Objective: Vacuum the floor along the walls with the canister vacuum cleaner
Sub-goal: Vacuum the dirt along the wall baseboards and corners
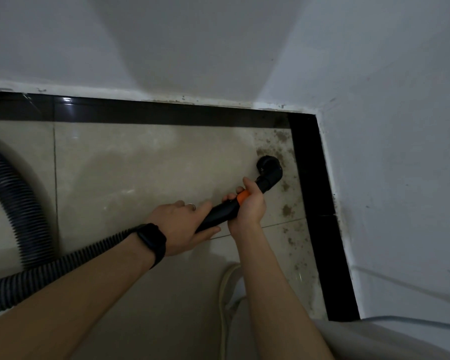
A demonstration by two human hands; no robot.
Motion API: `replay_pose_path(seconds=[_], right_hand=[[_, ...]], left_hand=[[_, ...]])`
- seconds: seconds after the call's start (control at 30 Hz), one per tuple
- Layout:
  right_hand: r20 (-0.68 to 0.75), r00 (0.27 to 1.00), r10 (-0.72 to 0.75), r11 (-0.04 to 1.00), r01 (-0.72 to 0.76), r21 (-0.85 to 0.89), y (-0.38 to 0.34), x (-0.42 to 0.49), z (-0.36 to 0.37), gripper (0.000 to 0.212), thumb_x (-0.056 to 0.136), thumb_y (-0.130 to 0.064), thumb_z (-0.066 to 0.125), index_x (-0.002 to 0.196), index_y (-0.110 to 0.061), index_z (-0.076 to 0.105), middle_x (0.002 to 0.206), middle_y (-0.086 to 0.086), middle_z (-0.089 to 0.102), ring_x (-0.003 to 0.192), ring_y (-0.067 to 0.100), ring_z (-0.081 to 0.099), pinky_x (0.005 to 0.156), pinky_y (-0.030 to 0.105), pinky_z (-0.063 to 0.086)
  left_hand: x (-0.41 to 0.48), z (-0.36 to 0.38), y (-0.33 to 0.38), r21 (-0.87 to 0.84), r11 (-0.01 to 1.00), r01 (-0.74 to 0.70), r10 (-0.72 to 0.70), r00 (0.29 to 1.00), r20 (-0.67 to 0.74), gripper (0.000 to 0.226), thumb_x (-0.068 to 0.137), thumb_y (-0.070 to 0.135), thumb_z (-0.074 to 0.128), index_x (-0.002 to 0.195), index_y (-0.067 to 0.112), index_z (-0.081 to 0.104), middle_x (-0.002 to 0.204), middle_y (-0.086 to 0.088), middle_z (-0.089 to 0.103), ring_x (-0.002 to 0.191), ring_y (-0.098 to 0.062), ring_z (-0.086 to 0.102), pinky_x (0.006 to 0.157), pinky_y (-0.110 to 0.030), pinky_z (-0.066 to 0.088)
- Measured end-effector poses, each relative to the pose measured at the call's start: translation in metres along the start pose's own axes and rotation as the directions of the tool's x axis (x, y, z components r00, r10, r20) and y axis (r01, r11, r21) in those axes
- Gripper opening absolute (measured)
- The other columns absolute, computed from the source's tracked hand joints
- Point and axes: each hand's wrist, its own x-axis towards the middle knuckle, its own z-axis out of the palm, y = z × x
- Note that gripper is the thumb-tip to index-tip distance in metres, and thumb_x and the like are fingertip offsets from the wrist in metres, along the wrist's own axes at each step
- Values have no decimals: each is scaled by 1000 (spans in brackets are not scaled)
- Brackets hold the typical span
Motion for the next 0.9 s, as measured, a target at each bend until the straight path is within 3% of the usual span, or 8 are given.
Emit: replay_pose_path(seconds=[0.23, 0.4, 0.53, 0.67, 0.73, 0.8, 0.9], right_hand=[[31, 999, -7, 999, 9, -40, -6, 9, 14, 10, 94, -8, 64, 98, -11, 56, 63, 2, 49, 43, 17, 47, 47, 30, 47], [66, 998, 2, 998, 2, -61, -11, 15, 26, 10, 93, -8, 64, 97, -11, 55, 63, 2, 49, 43, 17, 46, 47, 30, 46], [76, 997, 5, 996, 2, -91, -14, 20, 33, 11, 93, -8, 64, 100, -10, 55, 65, 3, 48, 44, 17, 47, 48, 31, 48], [57, 998, 6, 971, 8, -239, -22, 23, 39, 17, 95, -14, 64, 107, -9, 54, 69, 8, 51, 49, 22, 56, 55, 35, 56], [31, 999, 16, 901, -1, -434, -30, 26, 41, 27, 95, -25, 65, 114, -9, 54, 85, 13, 61, 65, 26, 68, 60, 37, 59], [20, 999, 25, 767, -6, -642, -40, 26, 43, 38, 96, -38, 64, 121, -11, 52, 106, 15, 67, 84, 31, 72, 58, 39, 61], [78, 993, 93, 579, 10, -815, -58, 20, 49, 52, 99, -54, 57, 129, -12, 48, 107, 14, 70, 78, 30, 75, 53, 39, 61]], left_hand=[[8, -5, -5, -6, 1000, 28, -28, 999, -16, 51, 95, 68, 24, 119, 24, 34, 98, -2, 63, 89, -24, 57, 63, -32, 39], [15, -12, -9, -33, 997, 67, -68, 997, -25, 50, 95, 68, 23, 119, 26, 32, 91, 1, 59, 75, -20, 46, 61, -31, 36], [20, -14, -13, -72, 994, 83, -84, 996, -14, 49, 95, 69, 24, 121, 28, 32, 83, 5, 51, 71, -18, 48, 58, -31, 38], [26, -16, -16, -92, 991, 101, -102, 995, -11, 47, 95, 68, 26, 119, 28, 32, 80, 5, 52, 68, -18, 53, 57, -31, 43], [27, -19, -17, -78, 991, 113, -114, 993, -16, 47, 95, 68, 26, 119, 28, 31, 82, 4, 54, 69, -19, 54, 56, -31, 42], [28, -23, -18, -59, 991, 121, -122, 992, -22, 49, 95, 68, 26, 121, 27, 31, 82, 4, 53, 68, -19, 52, 54, -30, 39], [29, -33, -21, -66, 989, 136, -137, 990, -14, 48, 96, 67, 28, 122, 27, 31, 79, 5, 51, 65, -17, 49, 54, -29, 38]])
